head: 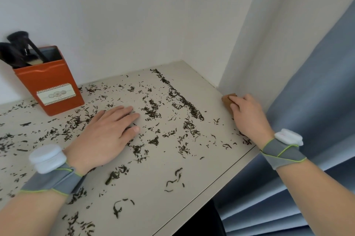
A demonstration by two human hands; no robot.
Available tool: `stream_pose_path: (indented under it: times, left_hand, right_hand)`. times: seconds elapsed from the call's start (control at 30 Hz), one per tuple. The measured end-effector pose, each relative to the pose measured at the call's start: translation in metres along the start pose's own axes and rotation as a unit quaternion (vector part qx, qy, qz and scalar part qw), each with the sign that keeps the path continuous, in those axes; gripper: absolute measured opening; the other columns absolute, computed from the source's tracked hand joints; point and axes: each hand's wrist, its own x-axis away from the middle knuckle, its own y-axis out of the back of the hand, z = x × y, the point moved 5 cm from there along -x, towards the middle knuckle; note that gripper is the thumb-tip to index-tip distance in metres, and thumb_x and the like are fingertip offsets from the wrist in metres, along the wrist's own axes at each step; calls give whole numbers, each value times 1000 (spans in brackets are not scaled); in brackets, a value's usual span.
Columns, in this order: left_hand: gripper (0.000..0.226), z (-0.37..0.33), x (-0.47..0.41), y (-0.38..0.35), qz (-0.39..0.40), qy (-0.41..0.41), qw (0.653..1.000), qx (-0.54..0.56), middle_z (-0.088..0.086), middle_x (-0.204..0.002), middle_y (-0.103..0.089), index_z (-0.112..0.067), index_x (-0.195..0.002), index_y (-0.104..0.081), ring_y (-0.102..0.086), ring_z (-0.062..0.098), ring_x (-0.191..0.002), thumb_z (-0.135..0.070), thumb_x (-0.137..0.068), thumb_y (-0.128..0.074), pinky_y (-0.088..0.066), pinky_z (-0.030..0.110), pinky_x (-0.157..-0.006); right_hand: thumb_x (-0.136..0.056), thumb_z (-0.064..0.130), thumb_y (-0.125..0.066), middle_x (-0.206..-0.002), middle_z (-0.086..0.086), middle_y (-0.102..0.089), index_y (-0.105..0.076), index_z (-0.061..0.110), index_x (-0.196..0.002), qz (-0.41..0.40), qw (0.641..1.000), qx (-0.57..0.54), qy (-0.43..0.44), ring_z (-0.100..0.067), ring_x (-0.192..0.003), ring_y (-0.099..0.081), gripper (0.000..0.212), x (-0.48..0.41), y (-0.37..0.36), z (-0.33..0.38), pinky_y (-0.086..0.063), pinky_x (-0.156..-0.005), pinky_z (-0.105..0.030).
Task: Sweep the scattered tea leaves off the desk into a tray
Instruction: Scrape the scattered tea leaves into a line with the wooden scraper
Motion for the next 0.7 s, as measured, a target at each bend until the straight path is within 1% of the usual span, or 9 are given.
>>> stream_pose_path:
  times: [0.1, 0.17, 0.27, 0.37, 0.5, 0.57, 0.63, 0.7]
  left_hand:
    - [69, -1, 1, 1, 0, 1, 1000, 0, -19, -170, -13, -44, -160, -24, -3, 6, -157, -70, -98, -8, -3, 42, -129]
    - [70, -2, 1, 2, 0, 1, 1000, 0, -19, -170, -13, -44, -160, -23, -3, 6, -157, -70, -98, -8, -3, 43, -129]
    - [69, -2, 1, 2, 3, 1, 1000, -1, -19, -170, -11, -44, -160, -22, -1, 6, -157, -70, -98, -8, -3, 43, -129]
    - [66, -4, 2, 4, 4, 2, 1000, -3, -19, -170, -12, -44, -160, -23, -2, 6, -157, -68, -99, -11, -2, 43, -129]
    - [65, -6, 3, 4, 5, 1, 1000, -7, -17, -170, -13, -42, -160, -23, -3, 8, -157, -67, -100, -13, -2, 41, -128]
    - [65, -6, 3, 4, 4, 1, 1000, -7, -17, -170, -13, -42, -160, -23, -3, 8, -157, -66, -100, -13, -2, 42, -129]
    - [65, -4, 3, 5, 4, 3, 1000, -5, -18, -170, -13, -42, -160, -24, -3, 8, -157, -66, -101, -13, -2, 42, -129]
    - [65, -4, 2, 4, 5, 1, 1000, -3, -18, -170, -13, -43, -160, -24, -3, 8, -157, -67, -100, -13, -2, 42, -128]
  right_hand:
    - [-105, 23, -46, -100, -7, -44, -64, 12, -129, 7, 1000, 14, -5, -33, -94, -52, 32, 6, -8, 3, -46, -79, -39]
    - [-105, 23, -46, -100, -5, -44, -64, 12, -129, 8, 1000, 15, 0, -33, -93, -52, 32, 7, -12, 11, -47, -78, -40]
    - [-104, 21, -48, -101, -6, -44, -64, 11, -128, 12, 999, 22, 32, -34, -88, -52, 31, 11, -19, 30, -48, -78, -43]
    - [-102, 18, -52, -100, -8, -47, -67, 7, -119, -7, 997, 26, 67, -34, -82, -51, 25, 17, -23, 51, -47, -72, -40]
    - [-100, 15, -55, -97, -7, -46, -68, 6, -114, -14, 995, 19, 97, -32, -83, -50, 21, 25, -28, 71, -48, -73, -42]
    - [-101, 17, -53, -98, -5, -46, -67, 9, -117, -10, 995, 10, 99, -31, -85, -50, 22, 26, -29, 76, -48, -74, -42]
    - [-103, 20, -50, -101, -4, -46, -66, 13, -124, -2, 996, -4, 93, -31, -89, -52, 27, 25, -26, 77, -49, -78, -42]
    - [-105, 22, -48, -103, -4, -48, -65, 15, -129, -10, 996, -20, 85, -30, -89, -54, 30, 25, -19, 73, -49, -79, -41]
